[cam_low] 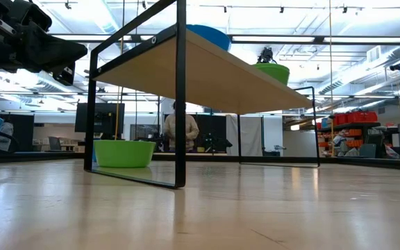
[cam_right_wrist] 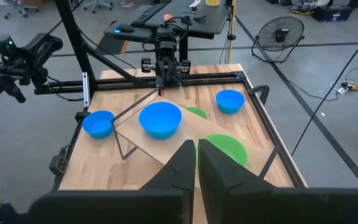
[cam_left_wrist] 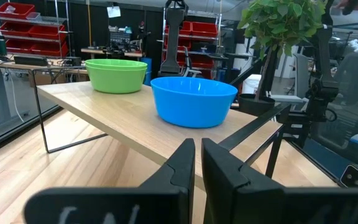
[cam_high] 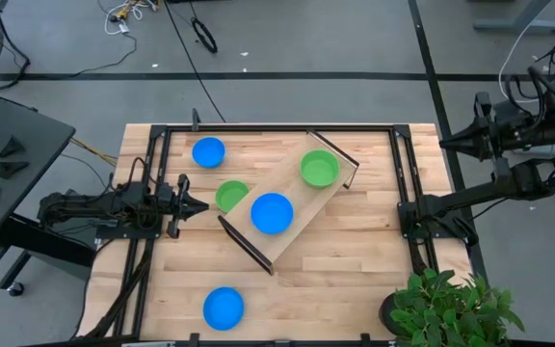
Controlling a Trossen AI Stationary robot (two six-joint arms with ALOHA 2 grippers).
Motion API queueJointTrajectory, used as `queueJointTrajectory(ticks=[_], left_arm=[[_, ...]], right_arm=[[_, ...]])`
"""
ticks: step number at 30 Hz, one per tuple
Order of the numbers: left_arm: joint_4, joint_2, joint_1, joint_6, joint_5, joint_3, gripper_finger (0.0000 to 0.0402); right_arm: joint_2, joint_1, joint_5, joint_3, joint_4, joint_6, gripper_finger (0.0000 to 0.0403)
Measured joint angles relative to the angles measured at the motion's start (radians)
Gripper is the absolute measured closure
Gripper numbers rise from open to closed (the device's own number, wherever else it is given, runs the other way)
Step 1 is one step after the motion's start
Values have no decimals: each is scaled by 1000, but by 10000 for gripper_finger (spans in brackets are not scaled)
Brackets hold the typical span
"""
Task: Pick & Place Mini bowls
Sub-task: Stack the bottom blue bowl on top of the blue bowl on the shelf
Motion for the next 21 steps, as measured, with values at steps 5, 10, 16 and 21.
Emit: queueJointTrajectory(ticks=[5,10,16,21], left_arm=[[0,0,0,0,0,0,369],[0,0,0,0,0,0,369],[0,0,0,0,0,0,369],[0,0,0,0,0,0,369]], right_arm=[[0,0,0,0,22,0,380],[0,0,0,-1,41,0,380],[0,0,0,-1,74,0,380],[0,0,0,-1,77,0,380]])
